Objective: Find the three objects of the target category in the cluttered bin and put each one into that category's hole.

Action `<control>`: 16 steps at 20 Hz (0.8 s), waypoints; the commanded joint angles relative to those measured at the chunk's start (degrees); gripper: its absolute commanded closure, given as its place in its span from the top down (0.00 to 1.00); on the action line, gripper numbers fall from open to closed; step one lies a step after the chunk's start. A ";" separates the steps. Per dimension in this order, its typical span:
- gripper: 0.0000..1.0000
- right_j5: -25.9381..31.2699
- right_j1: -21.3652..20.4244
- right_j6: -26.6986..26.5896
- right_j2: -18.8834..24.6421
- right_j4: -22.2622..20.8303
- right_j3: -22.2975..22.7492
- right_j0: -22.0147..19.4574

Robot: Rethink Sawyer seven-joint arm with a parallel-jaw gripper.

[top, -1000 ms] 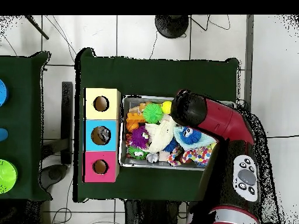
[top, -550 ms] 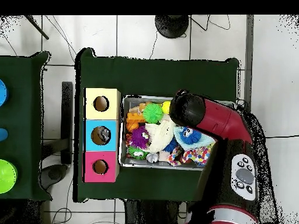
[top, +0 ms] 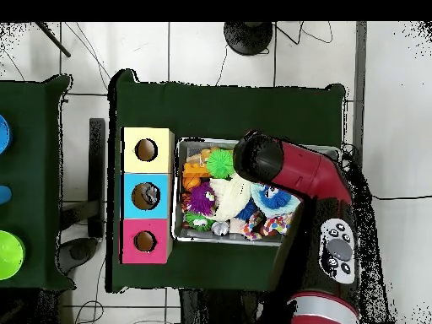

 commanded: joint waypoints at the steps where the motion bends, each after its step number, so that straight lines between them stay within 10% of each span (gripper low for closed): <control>1: 1.00 -0.11 3.47 5.99 3.54 -0.80 0.46 0.36; 16: 1.00 -2.63 5.36 3.81 8.80 0.22 0.70 -3.42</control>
